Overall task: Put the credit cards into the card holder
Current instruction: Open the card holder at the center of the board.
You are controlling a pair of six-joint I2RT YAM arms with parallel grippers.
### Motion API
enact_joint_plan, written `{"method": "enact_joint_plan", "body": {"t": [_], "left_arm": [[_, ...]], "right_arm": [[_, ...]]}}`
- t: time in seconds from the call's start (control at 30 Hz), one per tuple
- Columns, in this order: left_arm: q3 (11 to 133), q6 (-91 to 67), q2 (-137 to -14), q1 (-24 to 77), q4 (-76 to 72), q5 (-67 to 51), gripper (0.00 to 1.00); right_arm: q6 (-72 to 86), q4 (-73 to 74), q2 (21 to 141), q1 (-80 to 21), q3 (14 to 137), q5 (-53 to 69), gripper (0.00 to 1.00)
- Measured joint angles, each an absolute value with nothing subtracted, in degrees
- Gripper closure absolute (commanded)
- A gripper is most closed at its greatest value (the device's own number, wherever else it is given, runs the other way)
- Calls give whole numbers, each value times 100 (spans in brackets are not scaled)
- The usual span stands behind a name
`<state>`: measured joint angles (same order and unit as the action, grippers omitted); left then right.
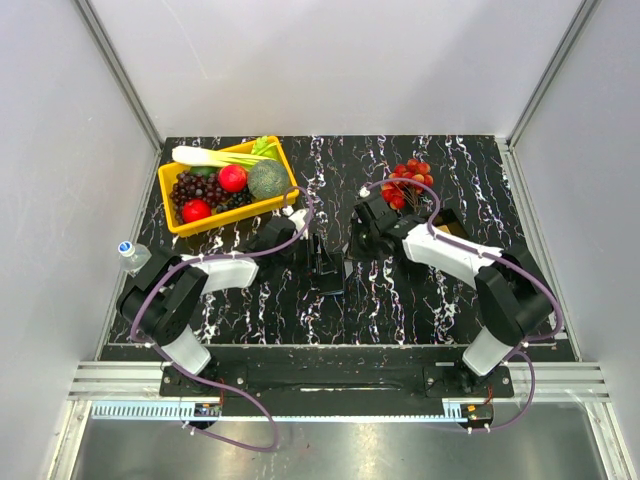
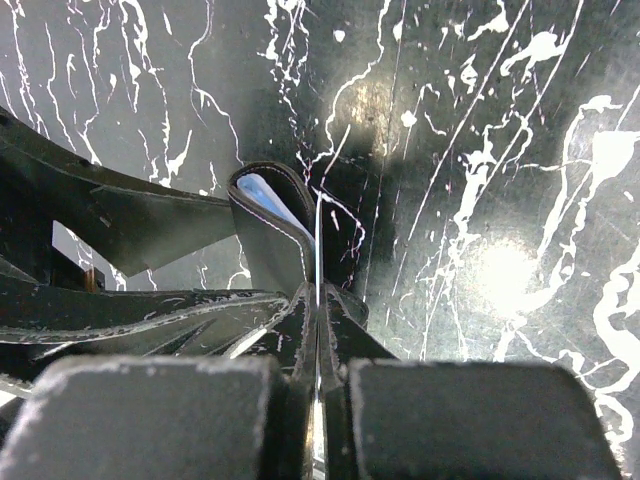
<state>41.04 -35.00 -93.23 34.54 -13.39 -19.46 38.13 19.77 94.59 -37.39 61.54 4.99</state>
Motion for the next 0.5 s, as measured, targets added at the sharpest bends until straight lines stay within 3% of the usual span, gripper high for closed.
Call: {"method": "enact_joint_plan", "body": {"t": [0.17, 0.33, 0.5], "left_arm": [[4158, -3498, -9325, 3457, -1341, -1949, 41], [4160, -3487, -9325, 3457, -1269, -1938, 61], [4160, -3474, -9327, 3454, -1227, -1929, 67]], "right_arm": [[3651, 2163, 9478, -3787, 6348, 399, 100], [3468, 2515, 9657, -3793, 6569, 342, 100], [3301, 2727, 9723, -3793, 6696, 305, 100]]}}
